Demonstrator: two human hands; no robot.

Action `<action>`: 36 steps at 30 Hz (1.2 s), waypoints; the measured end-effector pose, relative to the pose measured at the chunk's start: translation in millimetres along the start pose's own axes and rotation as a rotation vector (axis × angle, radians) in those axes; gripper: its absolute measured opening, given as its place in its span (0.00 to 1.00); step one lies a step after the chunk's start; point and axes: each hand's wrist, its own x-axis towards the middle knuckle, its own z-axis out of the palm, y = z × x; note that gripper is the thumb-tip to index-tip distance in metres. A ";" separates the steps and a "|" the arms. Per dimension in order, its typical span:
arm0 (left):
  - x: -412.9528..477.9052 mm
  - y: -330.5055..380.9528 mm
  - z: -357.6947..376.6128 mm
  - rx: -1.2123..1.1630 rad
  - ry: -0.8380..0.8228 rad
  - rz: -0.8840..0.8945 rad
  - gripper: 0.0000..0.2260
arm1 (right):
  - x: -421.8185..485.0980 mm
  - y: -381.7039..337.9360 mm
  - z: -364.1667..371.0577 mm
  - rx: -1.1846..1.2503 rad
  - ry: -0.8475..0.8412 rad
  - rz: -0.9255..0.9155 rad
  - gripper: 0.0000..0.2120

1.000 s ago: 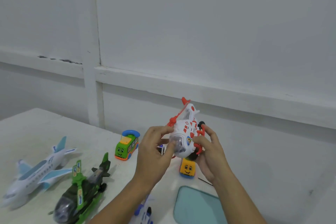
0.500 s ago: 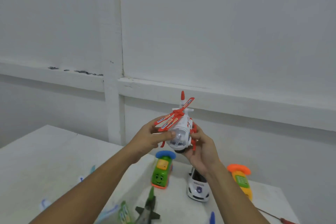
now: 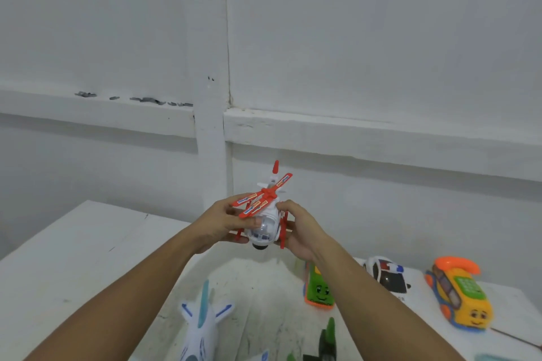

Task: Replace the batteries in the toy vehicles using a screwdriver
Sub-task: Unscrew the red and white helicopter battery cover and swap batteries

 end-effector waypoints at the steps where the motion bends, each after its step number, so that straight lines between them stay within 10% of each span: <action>1: 5.0 -7.9 -4.6 0.000 -0.007 -0.030 0.27 | 4.4 4.9 2.2 -0.020 0.005 0.023 0.13; 17: 29.7 -80.2 -28.8 0.063 -0.157 -0.309 0.29 | 32.2 54.0 6.3 -0.304 0.036 0.355 0.14; 36: -1.9 -70.7 -26.1 0.396 0.040 -0.137 0.32 | 6.3 47.7 12.3 -0.842 0.138 0.205 0.20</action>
